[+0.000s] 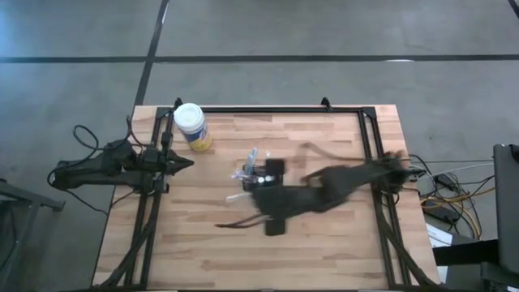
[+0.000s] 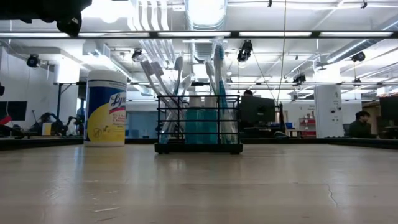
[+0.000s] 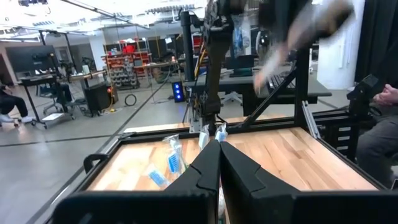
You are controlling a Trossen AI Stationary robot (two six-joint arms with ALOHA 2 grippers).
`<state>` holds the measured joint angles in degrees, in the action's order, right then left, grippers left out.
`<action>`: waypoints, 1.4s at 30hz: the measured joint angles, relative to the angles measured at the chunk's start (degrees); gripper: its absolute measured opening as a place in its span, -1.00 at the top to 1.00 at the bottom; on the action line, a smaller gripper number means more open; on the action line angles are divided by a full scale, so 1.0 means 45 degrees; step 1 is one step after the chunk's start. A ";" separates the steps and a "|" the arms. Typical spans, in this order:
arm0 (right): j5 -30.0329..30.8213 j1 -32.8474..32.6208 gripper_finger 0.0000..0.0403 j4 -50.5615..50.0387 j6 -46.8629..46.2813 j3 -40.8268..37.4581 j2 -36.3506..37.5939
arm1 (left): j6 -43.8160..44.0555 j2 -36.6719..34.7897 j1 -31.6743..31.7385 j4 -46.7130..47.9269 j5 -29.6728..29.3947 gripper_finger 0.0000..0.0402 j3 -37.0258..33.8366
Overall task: Pick & Place toothbrushing station
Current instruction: Put the orange toothbrush into the wire organizer
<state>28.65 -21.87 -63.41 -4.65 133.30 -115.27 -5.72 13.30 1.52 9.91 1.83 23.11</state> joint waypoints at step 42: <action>-0.6962 0.5979 0.91 2.8176 0.2137 -2.5464 0.9920 | 0.0729 0.0733 0.0141 -0.0840 -0.3162 0.98 -0.1078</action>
<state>-2.68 5.04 63.38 4.97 18.71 -70.63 -2.44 16.60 2.15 6.13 -12.40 18.26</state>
